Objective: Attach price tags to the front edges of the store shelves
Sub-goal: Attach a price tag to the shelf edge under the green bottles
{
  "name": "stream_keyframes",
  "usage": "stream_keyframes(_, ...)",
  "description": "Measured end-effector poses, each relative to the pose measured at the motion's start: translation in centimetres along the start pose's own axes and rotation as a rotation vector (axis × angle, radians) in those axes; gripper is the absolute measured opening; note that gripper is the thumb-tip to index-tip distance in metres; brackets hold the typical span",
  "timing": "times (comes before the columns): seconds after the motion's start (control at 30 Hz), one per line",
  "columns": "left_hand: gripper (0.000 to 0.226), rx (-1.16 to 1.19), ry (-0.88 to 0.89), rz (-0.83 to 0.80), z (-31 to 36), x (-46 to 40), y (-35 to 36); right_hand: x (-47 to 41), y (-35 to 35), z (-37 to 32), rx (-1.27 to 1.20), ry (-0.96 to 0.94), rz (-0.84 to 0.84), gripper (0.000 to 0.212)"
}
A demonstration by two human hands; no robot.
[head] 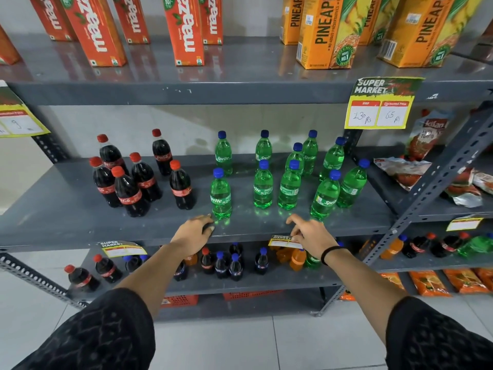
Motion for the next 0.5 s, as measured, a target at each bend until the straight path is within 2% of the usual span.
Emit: stream_keyframes(0.5, 0.034, 0.005, 0.016, 0.001, -0.2, 0.1, -0.1, -1.5, -0.3, -0.5, 0.057, -0.035, -0.027, 0.057)
Point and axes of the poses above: each hand's wrist, its own x-axis away from the middle knuckle, its own y-axis out of the palm, z = x × y, the point moved 2 cm from there along -x, towards the middle knuckle, and after that the axes turned 5 degrees about z, right-handed, at the moved point
